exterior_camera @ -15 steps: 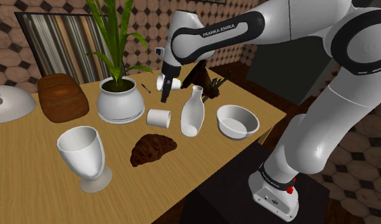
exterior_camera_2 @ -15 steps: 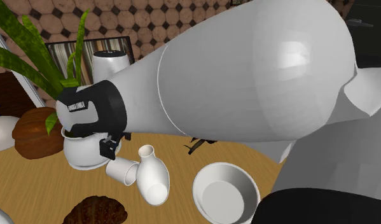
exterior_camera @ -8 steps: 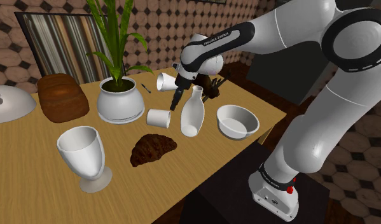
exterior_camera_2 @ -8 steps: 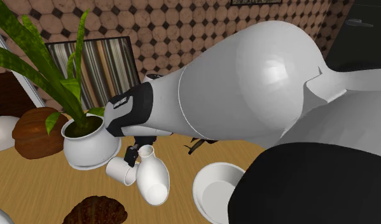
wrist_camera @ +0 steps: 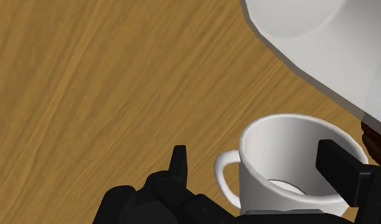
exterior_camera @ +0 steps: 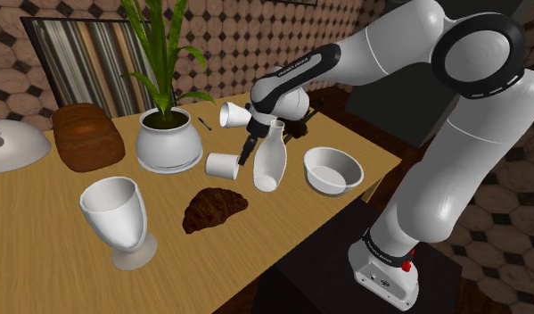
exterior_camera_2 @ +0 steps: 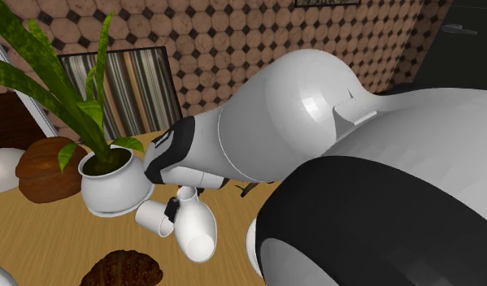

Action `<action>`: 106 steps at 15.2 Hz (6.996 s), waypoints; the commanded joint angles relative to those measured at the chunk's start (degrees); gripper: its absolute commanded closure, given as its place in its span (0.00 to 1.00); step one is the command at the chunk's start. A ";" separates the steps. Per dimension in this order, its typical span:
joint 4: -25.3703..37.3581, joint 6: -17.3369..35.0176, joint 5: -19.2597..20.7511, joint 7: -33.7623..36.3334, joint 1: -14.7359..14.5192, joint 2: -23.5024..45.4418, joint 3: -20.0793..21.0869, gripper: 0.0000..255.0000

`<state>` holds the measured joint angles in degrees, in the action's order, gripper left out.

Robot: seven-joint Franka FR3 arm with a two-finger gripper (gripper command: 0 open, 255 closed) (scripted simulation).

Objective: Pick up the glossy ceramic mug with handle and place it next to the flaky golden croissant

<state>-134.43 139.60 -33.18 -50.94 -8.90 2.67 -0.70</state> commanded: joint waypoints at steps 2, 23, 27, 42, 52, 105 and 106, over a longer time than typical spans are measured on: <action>-0.21 1.86 -1.31 -0.95 -0.33 1.65 0.42 0.00; 0.30 -0.65 0.59 1.17 -0.29 -0.67 0.10 1.00; 1.05 -3.23 2.31 3.14 -0.14 -2.82 -0.10 1.00; 5.79 -13.37 7.14 9.27 0.56 -9.18 -0.48 1.00; 13.83 -19.51 8.81 10.68 1.42 -7.20 -1.41 1.00; 18.77 -19.06 -3.83 -3.21 2.26 8.90 0.63 1.00; 19.08 -19.15 -3.78 -3.05 2.22 9.06 0.66 1.00</action>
<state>-115.03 119.95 -36.92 -54.06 -6.43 11.09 -0.32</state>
